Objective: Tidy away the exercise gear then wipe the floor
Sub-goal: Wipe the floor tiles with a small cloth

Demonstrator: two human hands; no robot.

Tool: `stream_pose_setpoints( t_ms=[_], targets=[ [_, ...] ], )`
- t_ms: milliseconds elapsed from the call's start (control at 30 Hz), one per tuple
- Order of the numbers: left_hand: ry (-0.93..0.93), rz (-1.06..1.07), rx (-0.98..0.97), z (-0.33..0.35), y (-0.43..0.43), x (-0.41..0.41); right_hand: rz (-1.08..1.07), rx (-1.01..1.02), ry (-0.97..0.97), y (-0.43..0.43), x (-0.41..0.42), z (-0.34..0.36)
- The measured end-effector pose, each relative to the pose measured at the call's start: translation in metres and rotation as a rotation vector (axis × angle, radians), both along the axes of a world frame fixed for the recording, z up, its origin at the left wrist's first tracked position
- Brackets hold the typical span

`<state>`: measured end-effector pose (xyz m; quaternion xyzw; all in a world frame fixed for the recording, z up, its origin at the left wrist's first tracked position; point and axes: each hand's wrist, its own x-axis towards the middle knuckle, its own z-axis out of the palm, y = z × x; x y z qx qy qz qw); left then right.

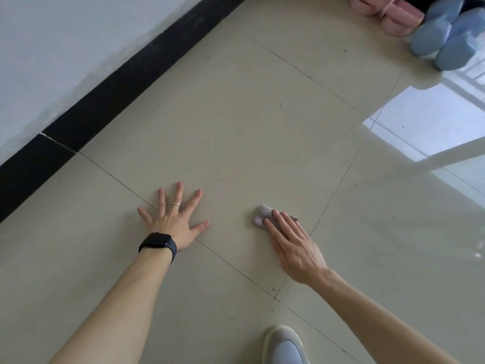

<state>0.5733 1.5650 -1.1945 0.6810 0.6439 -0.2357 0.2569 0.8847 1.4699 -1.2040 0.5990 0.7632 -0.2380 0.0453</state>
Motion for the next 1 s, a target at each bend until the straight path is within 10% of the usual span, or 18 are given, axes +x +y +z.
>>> stream_pose_setpoints(
  t_ms=[267, 467, 733, 1000],
  targets=[
    [-0.016, -0.002, 0.04, -0.008, -0.002, -0.002, -0.667, -0.041, -0.084, 0.171, 0.037, -0.006],
    [-0.147, 0.015, 0.32, -0.009, 0.004, -0.015, 0.237, 0.111, 0.027, 0.157, -0.049, -0.018],
    [0.024, 0.423, 0.286, -0.037, 0.06, -0.097, -0.403, 0.028, -0.049, 0.277, -0.047, -0.022],
    [-0.017, 0.434, 0.431, -0.042, 0.058, -0.097, 0.285, 0.113, -0.052, 0.269, -0.096, -0.024]
  ],
)
